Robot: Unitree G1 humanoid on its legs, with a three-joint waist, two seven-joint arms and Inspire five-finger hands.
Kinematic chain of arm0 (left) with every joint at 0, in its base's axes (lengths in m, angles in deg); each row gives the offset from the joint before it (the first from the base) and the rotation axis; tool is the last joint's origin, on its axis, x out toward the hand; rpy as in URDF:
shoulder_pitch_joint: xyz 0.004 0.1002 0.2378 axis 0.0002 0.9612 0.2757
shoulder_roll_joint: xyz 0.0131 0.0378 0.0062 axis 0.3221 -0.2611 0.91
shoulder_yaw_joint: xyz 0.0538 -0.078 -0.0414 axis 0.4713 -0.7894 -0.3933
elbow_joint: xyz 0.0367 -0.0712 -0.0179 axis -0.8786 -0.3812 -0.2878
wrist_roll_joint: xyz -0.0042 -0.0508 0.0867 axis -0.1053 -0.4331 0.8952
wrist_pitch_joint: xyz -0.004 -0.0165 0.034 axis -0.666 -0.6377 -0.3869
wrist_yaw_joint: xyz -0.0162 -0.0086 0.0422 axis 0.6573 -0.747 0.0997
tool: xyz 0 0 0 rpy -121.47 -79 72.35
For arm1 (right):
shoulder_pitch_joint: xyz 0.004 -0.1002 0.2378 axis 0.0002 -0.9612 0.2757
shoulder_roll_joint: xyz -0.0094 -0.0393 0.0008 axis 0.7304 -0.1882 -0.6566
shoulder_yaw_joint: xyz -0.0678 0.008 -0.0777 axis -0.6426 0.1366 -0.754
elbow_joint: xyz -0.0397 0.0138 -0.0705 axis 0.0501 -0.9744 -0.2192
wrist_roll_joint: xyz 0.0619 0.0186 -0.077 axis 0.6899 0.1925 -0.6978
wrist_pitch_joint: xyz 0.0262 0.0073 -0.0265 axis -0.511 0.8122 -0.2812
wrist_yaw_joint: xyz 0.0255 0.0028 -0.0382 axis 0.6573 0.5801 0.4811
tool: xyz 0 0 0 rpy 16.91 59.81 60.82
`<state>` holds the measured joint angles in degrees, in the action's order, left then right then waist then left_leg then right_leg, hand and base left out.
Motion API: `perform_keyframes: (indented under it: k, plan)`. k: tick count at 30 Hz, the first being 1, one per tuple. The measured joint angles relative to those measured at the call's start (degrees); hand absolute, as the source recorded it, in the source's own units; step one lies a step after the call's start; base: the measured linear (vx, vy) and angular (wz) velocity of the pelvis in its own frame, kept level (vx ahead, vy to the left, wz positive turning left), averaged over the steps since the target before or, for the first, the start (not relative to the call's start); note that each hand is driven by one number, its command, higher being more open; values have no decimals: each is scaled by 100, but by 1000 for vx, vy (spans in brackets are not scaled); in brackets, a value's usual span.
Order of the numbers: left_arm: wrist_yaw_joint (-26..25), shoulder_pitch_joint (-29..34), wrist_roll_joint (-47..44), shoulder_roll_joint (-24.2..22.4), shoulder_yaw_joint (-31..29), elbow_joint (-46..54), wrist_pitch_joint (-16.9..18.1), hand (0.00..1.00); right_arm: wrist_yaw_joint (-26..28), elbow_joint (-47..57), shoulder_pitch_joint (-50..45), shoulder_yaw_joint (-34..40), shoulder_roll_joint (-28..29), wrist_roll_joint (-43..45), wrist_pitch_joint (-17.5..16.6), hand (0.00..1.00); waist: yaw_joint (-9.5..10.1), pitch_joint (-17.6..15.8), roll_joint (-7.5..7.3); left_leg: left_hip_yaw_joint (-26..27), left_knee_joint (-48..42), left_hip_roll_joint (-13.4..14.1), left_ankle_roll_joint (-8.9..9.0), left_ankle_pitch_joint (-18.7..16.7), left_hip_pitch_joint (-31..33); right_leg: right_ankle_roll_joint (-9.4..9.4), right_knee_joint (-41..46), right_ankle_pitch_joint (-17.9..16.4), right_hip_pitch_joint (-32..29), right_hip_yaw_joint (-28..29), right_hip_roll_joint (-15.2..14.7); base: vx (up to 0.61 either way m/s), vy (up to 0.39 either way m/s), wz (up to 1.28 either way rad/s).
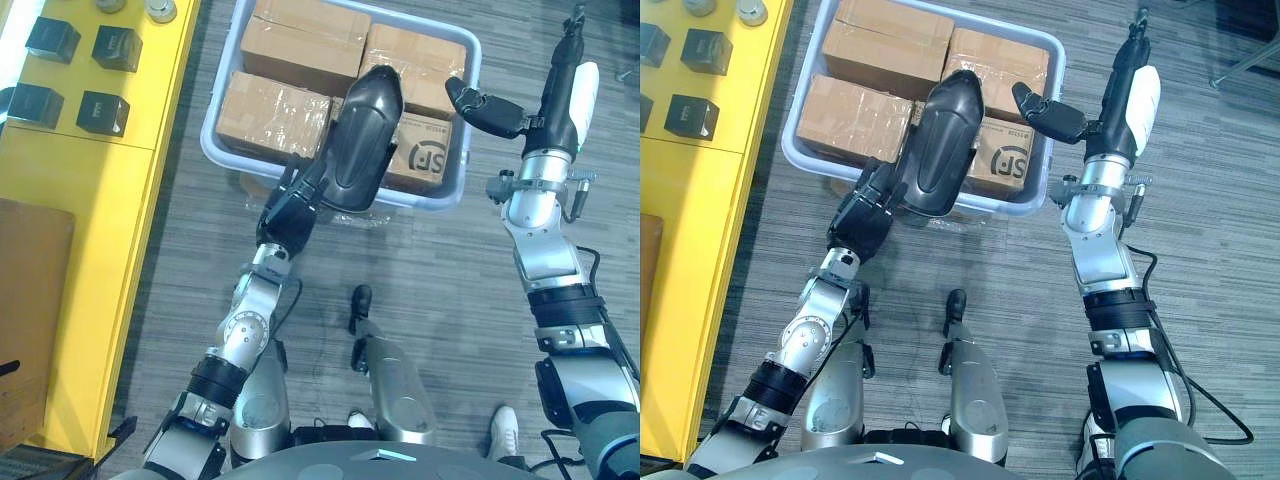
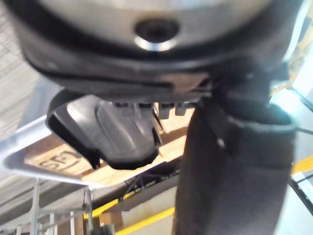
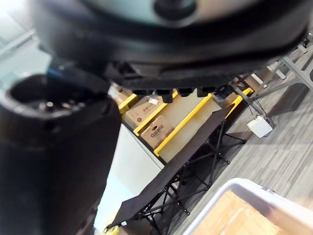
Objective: Walk over and take three plastic housings, then place them on the shelf
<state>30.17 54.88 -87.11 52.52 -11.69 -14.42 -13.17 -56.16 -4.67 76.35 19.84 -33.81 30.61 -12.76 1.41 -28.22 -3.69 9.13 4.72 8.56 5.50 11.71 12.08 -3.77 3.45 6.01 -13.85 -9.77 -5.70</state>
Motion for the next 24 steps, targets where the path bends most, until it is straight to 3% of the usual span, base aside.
perform_keyframes:
  k: [3, 6, 13, 20, 24]
  plan:
    - [-136, -4, 89, 13, -120, -91, 38, 100, 3, 235, -126, 50, 120, 0, 22, 100, -8, 7, -79, 60, 0, 1, -7, -27, -43, 0, -19, 2, 19, 55, 5, 14, -11, -9]
    - [-203, 32, 785, 41, -141, 25, 429, 100, 3, 286, -288, 87, 122, -1, 37, 100, 8, 8, -88, 47, -1, -5, -6, -50, -49, -3, -50, 3, 46, 36, 3, 0, 0, 0]
    - [-1275, 506, 2690, 32, -854, 1218, 1372, 100, -17, 290, -1002, 326, 339, -11, 36, 100, 27, 6, -82, -63, -1, -23, 5, -62, -33, 13, -50, -28, 92, -91, -22, 16, -1, 7]
    - [-1162, 921, 2974, -112, -789, 1958, 1780, 100, -21, 405, -1189, 330, 351, -15, 32, 100, 93, 4, -68, -169, -1, -37, 10, -72, 23, 15, -50, -50, 102, -188, -33, -11, 1, 8]
    - [-1065, 1009, 3201, -133, -655, 2324, 1776, 100, 45, 512, -1259, 321, 386, -18, -2, 100, 141, 9, -18, -185, -2, -50, -10, -55, 34, 18, -49, -51, 97, -222, -51, -4, -1, 2]
